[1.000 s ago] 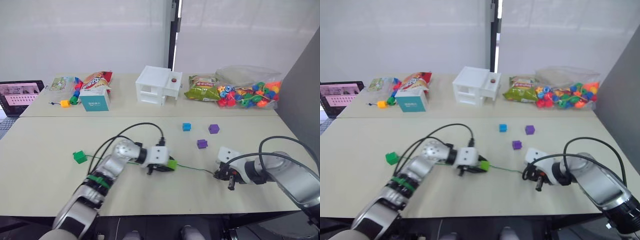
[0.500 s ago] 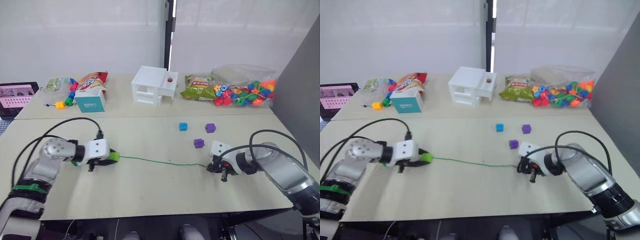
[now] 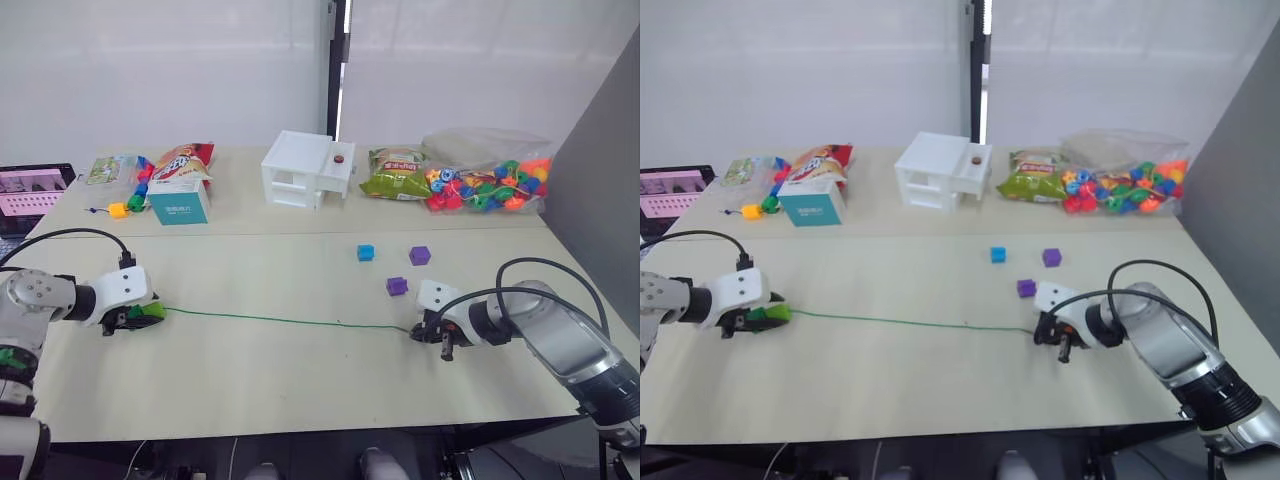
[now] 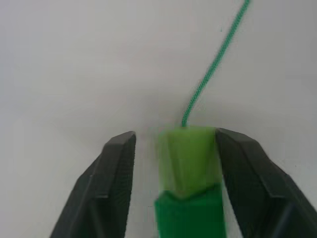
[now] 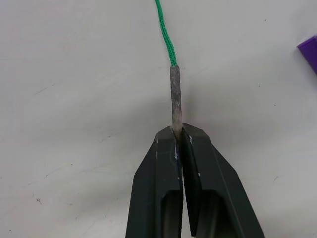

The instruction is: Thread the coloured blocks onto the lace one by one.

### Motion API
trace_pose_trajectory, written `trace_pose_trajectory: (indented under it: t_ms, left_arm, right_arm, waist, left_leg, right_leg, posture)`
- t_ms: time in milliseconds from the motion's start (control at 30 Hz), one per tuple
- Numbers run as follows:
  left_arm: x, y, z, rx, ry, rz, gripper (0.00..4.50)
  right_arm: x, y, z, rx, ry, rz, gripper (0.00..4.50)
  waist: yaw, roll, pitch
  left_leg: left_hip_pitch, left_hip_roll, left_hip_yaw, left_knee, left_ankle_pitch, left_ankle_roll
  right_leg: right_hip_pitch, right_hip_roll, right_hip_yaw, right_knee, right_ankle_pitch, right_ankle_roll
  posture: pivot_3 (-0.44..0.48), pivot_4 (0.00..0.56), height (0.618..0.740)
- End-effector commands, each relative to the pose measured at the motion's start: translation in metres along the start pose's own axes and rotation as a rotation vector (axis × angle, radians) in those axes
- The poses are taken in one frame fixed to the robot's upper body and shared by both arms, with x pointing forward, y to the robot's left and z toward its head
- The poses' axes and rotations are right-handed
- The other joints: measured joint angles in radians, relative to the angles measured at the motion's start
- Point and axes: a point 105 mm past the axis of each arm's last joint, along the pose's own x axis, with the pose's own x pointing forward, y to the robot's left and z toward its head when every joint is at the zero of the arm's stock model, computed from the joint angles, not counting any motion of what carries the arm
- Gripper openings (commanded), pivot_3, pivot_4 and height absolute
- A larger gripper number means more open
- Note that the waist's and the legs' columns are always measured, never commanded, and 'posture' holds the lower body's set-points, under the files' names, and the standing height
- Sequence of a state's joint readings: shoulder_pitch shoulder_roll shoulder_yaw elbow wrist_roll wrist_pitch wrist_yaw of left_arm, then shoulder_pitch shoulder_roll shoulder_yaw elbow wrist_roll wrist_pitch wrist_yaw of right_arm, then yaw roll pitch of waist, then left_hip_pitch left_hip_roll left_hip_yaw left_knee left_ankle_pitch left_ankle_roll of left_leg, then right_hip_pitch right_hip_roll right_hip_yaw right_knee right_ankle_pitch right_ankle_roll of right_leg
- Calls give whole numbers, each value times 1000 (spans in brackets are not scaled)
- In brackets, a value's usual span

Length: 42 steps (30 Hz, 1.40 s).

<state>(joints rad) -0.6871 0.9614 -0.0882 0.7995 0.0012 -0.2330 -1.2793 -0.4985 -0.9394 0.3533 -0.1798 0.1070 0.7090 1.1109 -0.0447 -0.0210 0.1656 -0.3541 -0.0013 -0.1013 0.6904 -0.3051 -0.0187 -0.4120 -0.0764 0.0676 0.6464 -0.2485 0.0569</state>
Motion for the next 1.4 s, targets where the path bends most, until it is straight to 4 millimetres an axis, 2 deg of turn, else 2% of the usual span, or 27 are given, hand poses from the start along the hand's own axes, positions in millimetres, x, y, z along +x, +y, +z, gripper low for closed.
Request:
trace_pose_trajectory:
  t_ms: [33, 67, 133, 233, 300, 400, 533, 633, 767, 967, 1300, 1400]
  left_arm:
    - [-6, 21, 56, 36, -195, 25, 4159]
    - [-6, 22, 63, 41, -214, 17, 4463]
    - [-5, 26, 81, 42, -275, 12, 4463]
    - [7, 21, 117, 91, -376, -48, 4463]
    - [22, 7, 142, 110, -467, -113, 4463]
    - [44, -16, 166, 117, -558, -186, 4463]
    - [90, -67, 186, 167, -605, -325, 4463]
    - [109, -83, 195, 164, -642, -341, 4463]
    - [139, -120, 199, 194, -670, -429, 4463]
    - [159, -136, 206, 207, -666, -476, 4463]
    - [169, -154, 217, 243, -691, -517, 4463]
    - [168, -162, 219, 243, -705, -558, 3629]
  right_arm:
    - [-2, 6, -1, -11, 15, 20, 0]
    - [-3, 6, -1, -12, 16, 20, 0]
    - [-4, 7, -1, -13, 16, 19, 0]
    - [-8, 10, -2, -2, 17, 11, 0]
    - [-10, 13, -4, 9, 23, 2, 0]
    - [-12, 16, -6, 23, 23, -7, 0]
    - [-10, 20, -4, 29, 24, -7, 0]
    - [-7, 24, 0, 22, 19, 5, 0]
    - [2, 34, 11, 1, -8, 51, 0]
    - [6, 38, 13, -5, -6, 72, 0]
    - [8, 42, 16, -13, -5, 98, 0]
    - [9, 42, 14, -9, 2, 97, 0]
  waist:
    - [5, -1, 1]
    - [3, -1, 1]
    - [-1, -1, 1]
    - [1, -1, 1]
    - [5, -1, 0]
    - [9, -1, 1]
    - [11, -1, 0]
    - [12, -2, 1]
    - [11, -1, 1]
    - [8, -2, 1]
    - [9, -2, 1]
    - [10, -2, 1]
  left_leg:
    - [-1, 0, -1, 1, 0, 0]
    - [-2, 0, 0, 2, 0, 0]
    - [-8, -1, 0, 3, 0, 0]
    - [-11, -1, -1, 3, 0, 0]
    - [-13, -1, -1, 3, 0, 0]
    - [-15, -2, -1, 5, 0, 0]
    - [-15, -2, -1, 5, 0, 0]
    - [-15, -2, -1, 6, 0, -1]
    - [-14, -2, -1, 6, 0, 0]
    - [-13, -2, -1, 6, 0, 0]
    - [-13, -2, -1, 6, 0, 0]
    - [-13, -2, -1, 6, 0, 0]
  right_leg:
    - [0, 0, 0, 1, 0, 0]
    - [-2, 0, 0, 1, 0, 0]
    - [-8, 0, 0, 2, 0, 0]
    - [-12, 0, 0, 3, 0, 0]
    - [-13, -1, 0, 2, 0, 0]
    - [-13, -2, -1, 2, 1, 0]
    - [-12, -2, -1, 1, 1, 0]
    - [-13, -1, -1, 1, 1, 0]
    - [-12, -1, 0, 1, 1, 0]
    - [-12, -1, 0, 1, 1, 0]
    - [-11, -1, 0, 1, 1, 0]
    - [-11, -1, 0, 1, 1, 0]
  posture:
    - [0, 150, 740]
    - [0, 150, 740]
    - [0, 150, 740]
    - [0, 150, 740]
    - [0, 150, 740]
    - [0, 150, 740]
    - [0, 150, 740]
    - [0, 150, 740]
    - [0, 150, 740]
    - [0, 150, 740]
    - [0, 150, 740]
    - [0, 150, 740]
